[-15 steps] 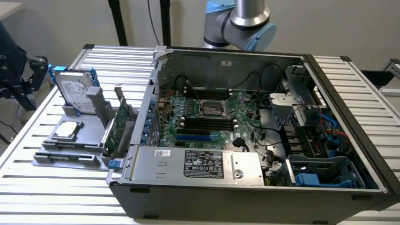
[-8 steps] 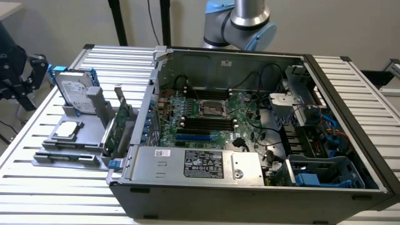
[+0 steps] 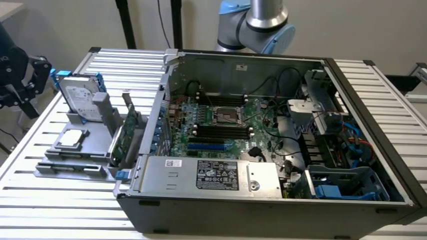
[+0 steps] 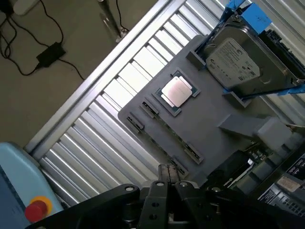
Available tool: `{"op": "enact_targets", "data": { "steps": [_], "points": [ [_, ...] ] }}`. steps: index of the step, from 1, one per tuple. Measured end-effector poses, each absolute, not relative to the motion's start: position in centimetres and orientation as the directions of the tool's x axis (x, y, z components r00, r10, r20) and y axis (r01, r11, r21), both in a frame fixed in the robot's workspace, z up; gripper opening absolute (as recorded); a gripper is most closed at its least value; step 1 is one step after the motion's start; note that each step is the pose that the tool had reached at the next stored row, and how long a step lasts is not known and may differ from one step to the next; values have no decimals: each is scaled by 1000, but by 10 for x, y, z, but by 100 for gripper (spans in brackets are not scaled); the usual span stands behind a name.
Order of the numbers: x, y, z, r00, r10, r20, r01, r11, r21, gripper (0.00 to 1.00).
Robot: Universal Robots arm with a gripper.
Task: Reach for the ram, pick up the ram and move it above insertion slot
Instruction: 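Pick up the ram and move it above insertion slot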
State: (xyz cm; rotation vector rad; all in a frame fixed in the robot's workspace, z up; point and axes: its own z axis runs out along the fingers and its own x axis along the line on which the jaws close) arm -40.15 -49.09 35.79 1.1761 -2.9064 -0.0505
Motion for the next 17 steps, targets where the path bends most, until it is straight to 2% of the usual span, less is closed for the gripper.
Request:
{"op": "enact_targets", "data": {
  "steps": [17],
  "points": [
    [-402, -491, 358, -472, -881, -31, -882, 472, 0, 11]
  ]
}}
